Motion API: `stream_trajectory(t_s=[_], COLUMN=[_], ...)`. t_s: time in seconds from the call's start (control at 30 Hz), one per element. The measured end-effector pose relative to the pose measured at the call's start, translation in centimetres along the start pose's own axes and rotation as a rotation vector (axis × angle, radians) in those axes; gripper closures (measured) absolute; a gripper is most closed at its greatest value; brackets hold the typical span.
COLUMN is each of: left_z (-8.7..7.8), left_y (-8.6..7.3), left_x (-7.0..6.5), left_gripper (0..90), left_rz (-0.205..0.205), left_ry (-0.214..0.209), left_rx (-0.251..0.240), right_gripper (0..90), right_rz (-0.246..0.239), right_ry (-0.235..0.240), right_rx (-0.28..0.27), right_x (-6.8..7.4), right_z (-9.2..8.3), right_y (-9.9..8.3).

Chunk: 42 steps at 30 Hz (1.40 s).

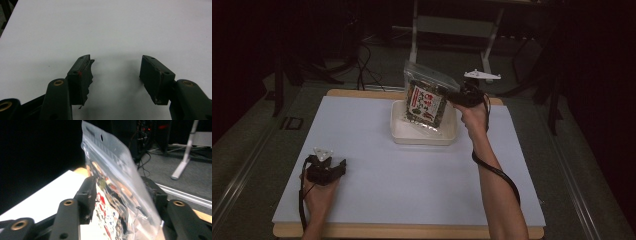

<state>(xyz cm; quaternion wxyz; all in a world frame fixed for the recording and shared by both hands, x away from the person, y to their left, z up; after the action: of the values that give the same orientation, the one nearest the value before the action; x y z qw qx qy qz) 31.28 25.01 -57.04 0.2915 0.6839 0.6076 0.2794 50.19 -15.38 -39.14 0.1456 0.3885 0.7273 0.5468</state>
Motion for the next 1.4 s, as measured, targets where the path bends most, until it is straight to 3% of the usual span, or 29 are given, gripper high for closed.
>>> stream_trajectory(t_s=[0.43,0.63,1.03,1.4], left_z=[0.0,0.0,0.0,0.0], left_y=[0.0,0.0,0.0,0.0], left_x=[0.0,0.0,0.0,0.0], left_gripper=[42.7,42.7,42.7,42.6], left_rz=[0.001,0.003,-0.002,-0.006], left_ry=[-0.001,0.000,0.001,0.007], left_rx=[0.001,0.002,-0.001,-0.003], right_gripper=[27.2,20.0,17.1,17.4], right_rz=[0.034,0.016,-0.014,-0.027], right_ry=[-0.028,-0.032,-0.073,-0.083], right_rx=[0.015,-0.001,-0.052,0.000], right_x=[-1.2,-1.5,-1.4,-1.9], right_z=[-0.6,-1.6,-4.5,-6.1], right_y=[-0.5,-0.4,0.2,-1.3])
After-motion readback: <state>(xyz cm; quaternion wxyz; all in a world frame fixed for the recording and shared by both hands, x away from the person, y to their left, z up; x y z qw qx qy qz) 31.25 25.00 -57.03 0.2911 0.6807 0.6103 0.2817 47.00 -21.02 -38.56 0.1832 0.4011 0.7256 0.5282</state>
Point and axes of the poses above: each handheld gripper's, and its own axes: z roughly forward along the jaws, y roughly out of its top, x roughly to its left, the point moved 3 cm from there along z, roughly forward along the jaws, and after that the axes turned 1 degree about z, right-handed, at the moved point
